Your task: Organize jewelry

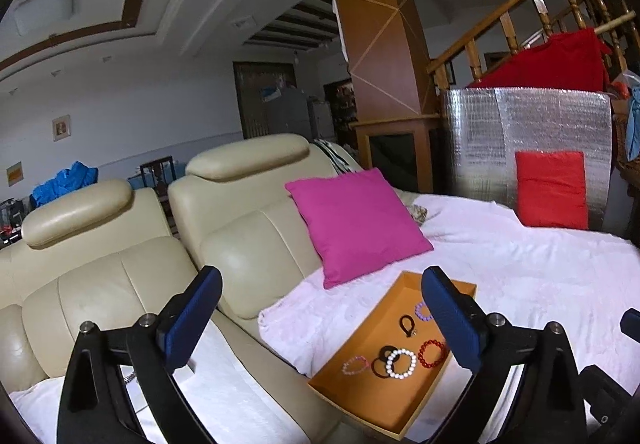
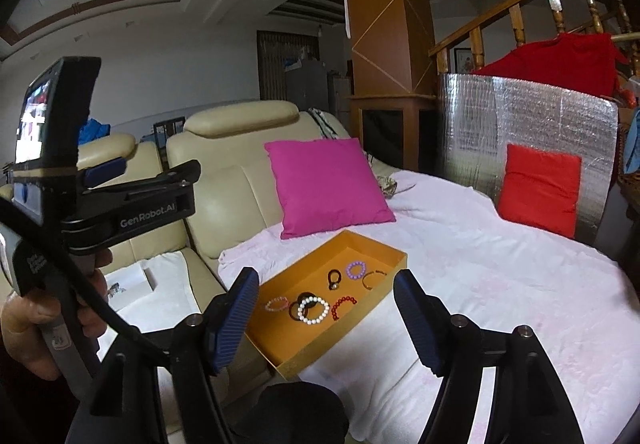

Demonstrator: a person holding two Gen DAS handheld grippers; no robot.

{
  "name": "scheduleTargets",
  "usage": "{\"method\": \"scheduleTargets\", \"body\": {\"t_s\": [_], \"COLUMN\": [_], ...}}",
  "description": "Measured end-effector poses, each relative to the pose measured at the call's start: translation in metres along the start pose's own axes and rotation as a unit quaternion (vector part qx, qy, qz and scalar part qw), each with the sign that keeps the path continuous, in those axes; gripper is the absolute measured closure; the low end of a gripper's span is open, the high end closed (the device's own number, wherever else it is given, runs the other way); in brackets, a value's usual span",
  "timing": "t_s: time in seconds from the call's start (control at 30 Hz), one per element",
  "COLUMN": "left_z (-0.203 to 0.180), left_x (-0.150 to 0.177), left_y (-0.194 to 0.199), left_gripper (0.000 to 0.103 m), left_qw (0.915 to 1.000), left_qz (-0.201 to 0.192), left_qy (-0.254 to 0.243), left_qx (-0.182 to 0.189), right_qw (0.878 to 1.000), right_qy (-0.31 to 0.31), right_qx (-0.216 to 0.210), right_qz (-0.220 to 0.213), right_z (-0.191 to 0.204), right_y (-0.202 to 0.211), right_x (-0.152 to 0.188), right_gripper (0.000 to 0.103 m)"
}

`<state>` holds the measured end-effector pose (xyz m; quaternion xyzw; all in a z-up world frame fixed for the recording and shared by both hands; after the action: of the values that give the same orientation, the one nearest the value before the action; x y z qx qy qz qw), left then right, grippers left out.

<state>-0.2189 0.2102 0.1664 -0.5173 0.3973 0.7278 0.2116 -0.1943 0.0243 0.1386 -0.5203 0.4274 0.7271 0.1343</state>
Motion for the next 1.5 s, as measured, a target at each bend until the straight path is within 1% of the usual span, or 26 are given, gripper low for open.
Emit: {"method": "scheduleTargets", "body": {"t_s": [0.13,0.23,0.5,0.63,0.83,0.97,1.27,1.5], "left_z": [0.005,0.008,0.012,0.013,0.012,0.015,0.025,0.032], "left_x": [-0.003,-0.003,0.0,0.001,0.004,0.006,0.007,0.012], "left_y": [0.009,0.011,0.022,0.023,0.02,0.019,0.013,0.009], "left_gripper": [0.003,0.003,0.003,0.003,0.003,0.003,0.003,0.003], "left_qw": [1.0,0.9999,0.9999,0.9999,0.9998,0.9998,0.9995,0.9992], "left_qz": [-0.005,-0.001,-0.001,-0.001,0.008,0.007,0.012,0.016], "left_qy": [0.006,0.012,0.016,0.016,0.017,0.017,0.029,0.036], "left_qx": [0.001,0.004,-0.004,-0.006,-0.001,-0.005,-0.007,-0.006], "right_qw": [1.0,1.0,1.0,0.999,0.998,0.998,0.998,0.997], "right_qy": [0.001,-0.003,-0.007,-0.007,-0.034,-0.043,-0.034,-0.028], "right_qx": [0.015,0.023,0.024,0.032,0.033,0.03,0.036,0.047], "right_qz": [-0.008,-0.008,0.006,0.021,0.043,0.044,0.044,0.056], "right_z": [0.0,-0.002,-0.001,0.0,-0.006,-0.004,0.01,0.014], "right_y": [0.009,0.015,0.023,0.018,0.005,0.002,-0.003,-0.011], "right_x": [-0.003,-0.004,-0.004,-0.001,0.0,-0.002,-0.009,-0.01], "right_gripper": [0.029,0.029,0.029,0.028,0.028,0.028,0.028,0.028]}}
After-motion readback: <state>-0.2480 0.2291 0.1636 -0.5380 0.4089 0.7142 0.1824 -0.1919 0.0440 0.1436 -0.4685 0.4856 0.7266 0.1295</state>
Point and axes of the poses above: each gripper's, at about its wrist camera, not at the fingertips, and y roughly against the way its jaws point, z to its left, x to its underside, the point moved 5 cm from there along -y, roughly the way its jaws point, and after that the axes turned 6 degrees about z, right-handed, at the moved point
